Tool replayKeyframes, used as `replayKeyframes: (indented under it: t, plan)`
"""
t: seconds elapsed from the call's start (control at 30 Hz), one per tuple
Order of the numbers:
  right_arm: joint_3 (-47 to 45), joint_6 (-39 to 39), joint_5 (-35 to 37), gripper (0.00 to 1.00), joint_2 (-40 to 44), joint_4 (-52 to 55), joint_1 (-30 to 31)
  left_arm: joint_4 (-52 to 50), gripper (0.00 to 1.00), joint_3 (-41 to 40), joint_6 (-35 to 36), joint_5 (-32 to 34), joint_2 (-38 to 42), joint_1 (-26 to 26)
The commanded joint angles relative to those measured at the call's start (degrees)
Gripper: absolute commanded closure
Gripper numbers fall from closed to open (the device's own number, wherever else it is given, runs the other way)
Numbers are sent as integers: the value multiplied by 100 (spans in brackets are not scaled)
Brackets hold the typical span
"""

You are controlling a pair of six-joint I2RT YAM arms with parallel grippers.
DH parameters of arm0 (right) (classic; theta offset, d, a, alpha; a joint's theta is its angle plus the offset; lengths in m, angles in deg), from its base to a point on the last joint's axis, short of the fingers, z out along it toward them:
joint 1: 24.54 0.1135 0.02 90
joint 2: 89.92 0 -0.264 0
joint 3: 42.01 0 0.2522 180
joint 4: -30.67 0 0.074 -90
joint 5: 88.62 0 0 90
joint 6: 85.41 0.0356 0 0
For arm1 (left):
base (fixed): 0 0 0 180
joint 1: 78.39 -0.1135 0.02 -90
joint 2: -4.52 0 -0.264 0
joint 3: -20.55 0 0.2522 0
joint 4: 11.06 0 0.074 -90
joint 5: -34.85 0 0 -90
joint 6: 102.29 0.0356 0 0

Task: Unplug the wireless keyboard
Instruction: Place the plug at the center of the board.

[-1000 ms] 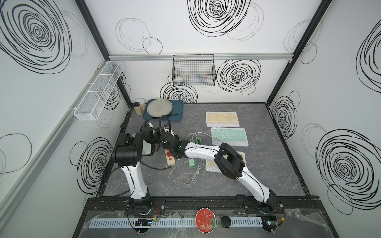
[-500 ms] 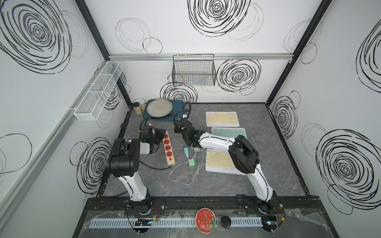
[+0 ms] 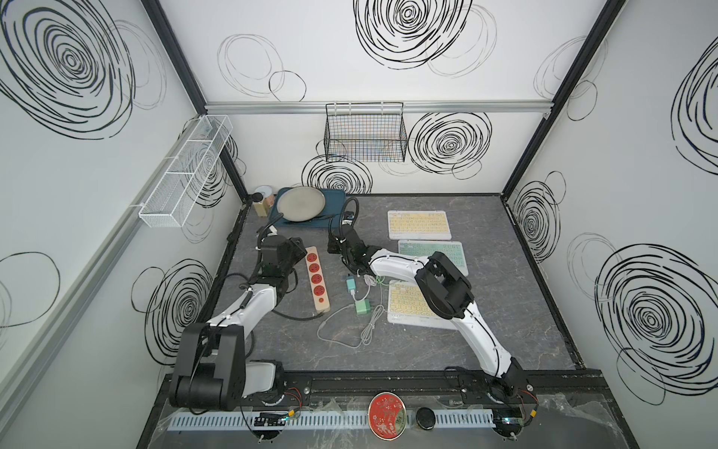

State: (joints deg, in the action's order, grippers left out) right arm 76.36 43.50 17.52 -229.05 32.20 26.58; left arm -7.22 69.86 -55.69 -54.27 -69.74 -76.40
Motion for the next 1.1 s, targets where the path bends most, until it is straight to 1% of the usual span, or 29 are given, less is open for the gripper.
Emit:
replayKeyframes:
  t: [0.0, 0.2, 0.37, 0.4, 0.43, 0.47, 0.5, 0.53, 0.57, 0.63, 0.67, 0.7, 0.77, 0.8, 1.0, 1.07]
  plan:
    - [163, 457, -428, 100, -126, -90, -71, -180, 63, -133, 329, 593, 262, 97]
    - [40, 903, -908, 99, -330, -324, -127, -244, 63, -180, 367, 779, 640, 230]
    - [-166, 1117, -1115, 90, -313, -528, -166, -304, 61, -206, 375, 949, 828, 314]
    - [-224, 1133, -1145, 86, -291, -581, -159, -297, 61, -215, 368, 967, 848, 325]
    - [-265, 1136, -1165, 81, -270, -610, -165, -286, 56, -219, 360, 985, 859, 343]
    - [-299, 1140, -1180, 74, -263, -615, -156, -276, 55, -220, 365, 984, 861, 353]
    - [-319, 1136, -1183, 67, -237, -599, -155, -279, 50, -208, 351, 984, 856, 354]
    - [-347, 1120, -1160, 64, -216, -580, -147, -278, 49, -199, 349, 977, 856, 362]
    - [-394, 1087, -1113, 61, -183, -570, -144, -283, 43, -190, 349, 975, 852, 370]
    - [-482, 1020, -1032, 58, -100, -561, -134, -291, 42, -187, 342, 1009, 867, 382]
    - [-539, 980, -993, 57, -35, -559, -128, -278, 35, -189, 341, 1038, 875, 393]
    - [-592, 924, -953, 55, 24, -536, -121, -266, 32, -189, 342, 1057, 890, 405]
    - [-660, 814, -849, 50, 144, -471, -99, -256, 31, -189, 341, 1085, 911, 428]
    - [-691, 754, -800, 47, 217, -443, -89, -249, 23, -189, 341, 1102, 911, 440]
    - [-838, 469, -621, 34, 598, -268, 33, -241, 21, -145, 327, 1098, 880, 483]
    - [-837, 463, -701, 32, 687, -197, 45, -247, 21, -136, 314, 1107, 878, 486]
